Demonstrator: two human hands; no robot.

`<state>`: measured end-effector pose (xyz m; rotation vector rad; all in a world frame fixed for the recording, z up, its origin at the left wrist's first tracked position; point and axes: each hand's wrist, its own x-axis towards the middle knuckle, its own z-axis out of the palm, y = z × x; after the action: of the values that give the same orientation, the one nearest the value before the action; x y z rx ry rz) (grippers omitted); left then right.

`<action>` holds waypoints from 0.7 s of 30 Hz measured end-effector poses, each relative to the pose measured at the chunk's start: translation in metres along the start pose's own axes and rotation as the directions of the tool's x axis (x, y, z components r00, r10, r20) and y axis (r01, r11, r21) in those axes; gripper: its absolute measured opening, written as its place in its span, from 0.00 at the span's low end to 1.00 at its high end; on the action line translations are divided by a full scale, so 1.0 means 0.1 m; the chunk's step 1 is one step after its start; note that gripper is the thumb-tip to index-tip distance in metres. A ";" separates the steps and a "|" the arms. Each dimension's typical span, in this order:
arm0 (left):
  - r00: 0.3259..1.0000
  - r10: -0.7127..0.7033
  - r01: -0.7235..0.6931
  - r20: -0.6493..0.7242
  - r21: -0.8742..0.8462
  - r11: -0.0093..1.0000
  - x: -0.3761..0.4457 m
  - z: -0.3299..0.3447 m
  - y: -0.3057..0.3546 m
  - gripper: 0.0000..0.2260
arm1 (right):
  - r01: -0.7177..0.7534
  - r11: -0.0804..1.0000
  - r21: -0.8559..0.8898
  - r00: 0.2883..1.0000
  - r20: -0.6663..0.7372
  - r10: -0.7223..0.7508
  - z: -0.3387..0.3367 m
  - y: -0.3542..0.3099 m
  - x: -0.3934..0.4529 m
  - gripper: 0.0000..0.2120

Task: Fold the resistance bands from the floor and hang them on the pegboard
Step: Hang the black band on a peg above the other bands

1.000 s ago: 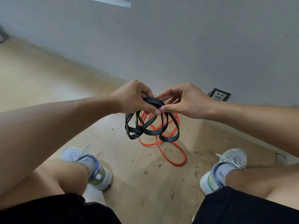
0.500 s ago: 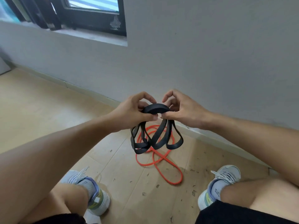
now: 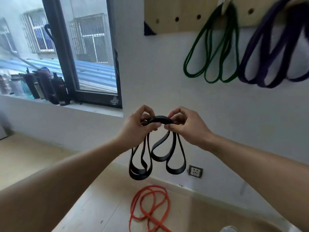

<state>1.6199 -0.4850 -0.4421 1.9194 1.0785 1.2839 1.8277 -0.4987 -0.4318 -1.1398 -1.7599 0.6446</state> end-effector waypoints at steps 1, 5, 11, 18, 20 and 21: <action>0.999 0.024 -0.024 -0.023 0.007 1.000 0.05 0.00 0.14 0.13 | 0.019 1.000 -0.014 1.000 -0.022 -0.019 -0.11 -0.10 0.01 0.10; 0.996 0.081 -0.082 -0.032 -0.018 0.996 0.27 0.01 0.71 0.11 | 0.068 0.996 -0.065 0.995 -0.074 -0.073 -0.50 -0.50 0.04 0.12; 0.985 0.158 -0.155 0.063 -0.051 0.987 0.54 0.06 1.33 0.10 | 0.090 0.990 -0.111 0.992 -0.080 -0.099 -1.00 -0.94 0.08 0.13; 0.970 0.226 -0.223 0.092 -0.042 0.974 0.96 0.09 1.67 0.14 | 0.113 0.991 -0.076 0.962 -0.242 -0.128 -1.41 -1.19 0.31 0.12; 0.967 0.247 -0.245 0.055 -0.045 0.969 1.10 0.12 1.76 0.14 | 0.127 0.989 -0.071 0.946 -0.291 -0.142 -1.51 -1.28 0.42 0.11; 0.965 0.263 -0.262 0.019 -0.030 0.964 1.18 0.15 1.81 0.13 | 0.136 0.988 -0.073 0.939 -0.308 -0.152 -1.57 -1.33 0.47 0.11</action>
<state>1.7124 -0.4742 -0.2470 2.1043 0.8094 1.4055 1.9043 -0.5221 -0.2370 -1.0704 -1.5751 0.3119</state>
